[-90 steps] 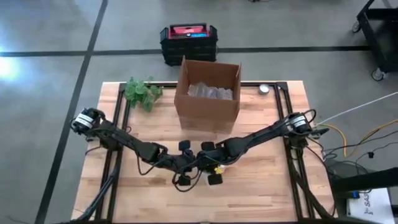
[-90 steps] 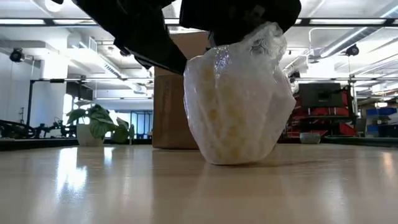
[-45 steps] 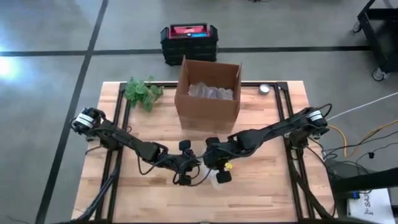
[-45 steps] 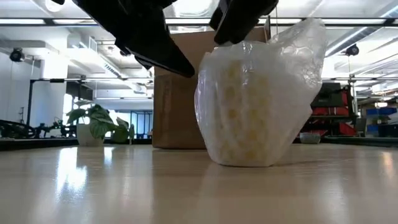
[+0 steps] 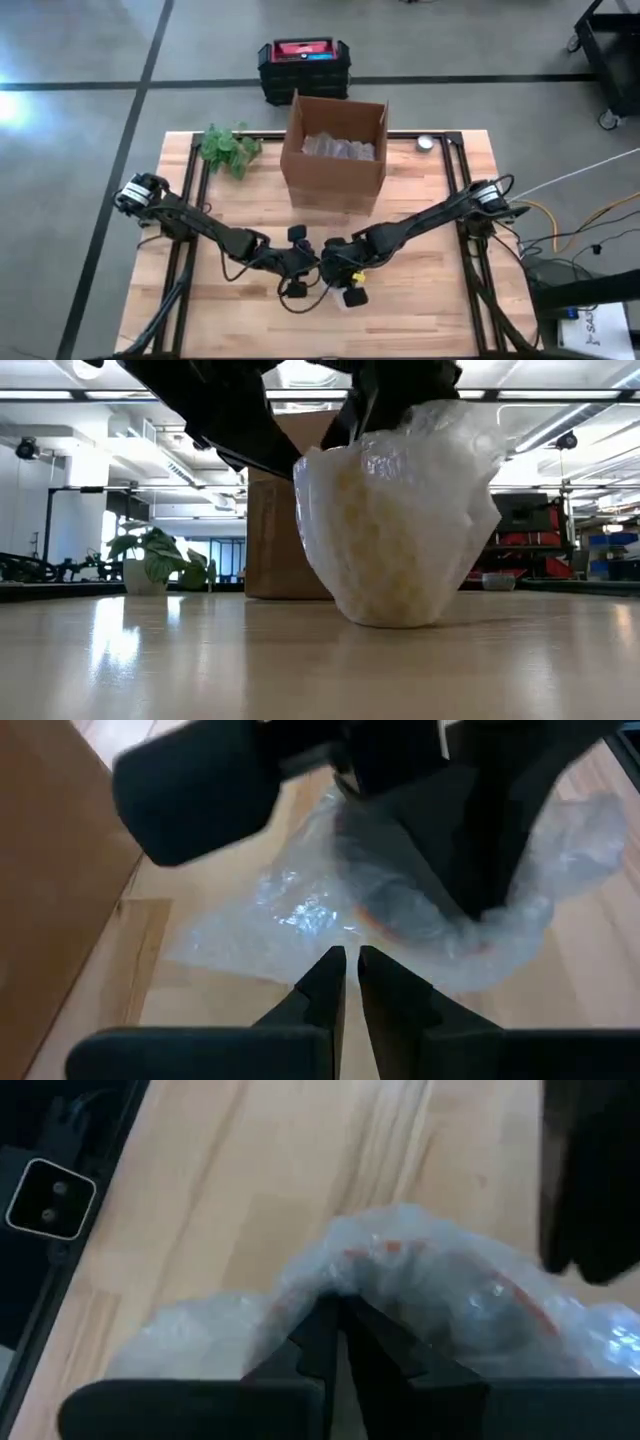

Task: Wrap mug
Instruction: Wrap the yellow cup in bubble wrap

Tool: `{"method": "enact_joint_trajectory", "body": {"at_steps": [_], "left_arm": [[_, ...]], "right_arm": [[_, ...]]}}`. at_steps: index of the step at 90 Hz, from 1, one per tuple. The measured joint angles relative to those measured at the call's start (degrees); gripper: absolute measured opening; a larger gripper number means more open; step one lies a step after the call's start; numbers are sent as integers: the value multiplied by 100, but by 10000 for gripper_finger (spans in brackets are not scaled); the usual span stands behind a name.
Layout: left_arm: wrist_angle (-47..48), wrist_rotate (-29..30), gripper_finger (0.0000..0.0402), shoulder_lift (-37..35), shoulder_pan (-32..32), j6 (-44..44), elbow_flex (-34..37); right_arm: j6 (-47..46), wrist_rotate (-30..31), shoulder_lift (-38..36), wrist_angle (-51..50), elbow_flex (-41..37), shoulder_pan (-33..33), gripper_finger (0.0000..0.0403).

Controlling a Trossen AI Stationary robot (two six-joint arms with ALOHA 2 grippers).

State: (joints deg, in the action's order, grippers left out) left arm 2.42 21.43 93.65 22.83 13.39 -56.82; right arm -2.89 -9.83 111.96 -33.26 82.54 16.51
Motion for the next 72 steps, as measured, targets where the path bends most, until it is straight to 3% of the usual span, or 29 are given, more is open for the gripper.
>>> {"method": "enact_joint_trajectory", "body": {"at_steps": [40, 72], "left_arm": [[-29, 2, 20, 0, 0, 20, 2], [-32, 0, 20, 0, 0, 85, 1]], "right_arm": [[21, 138, -21, -53, -26, -2, 13], [-332, 253, -1026, -741, -2, -9, 14]]}}
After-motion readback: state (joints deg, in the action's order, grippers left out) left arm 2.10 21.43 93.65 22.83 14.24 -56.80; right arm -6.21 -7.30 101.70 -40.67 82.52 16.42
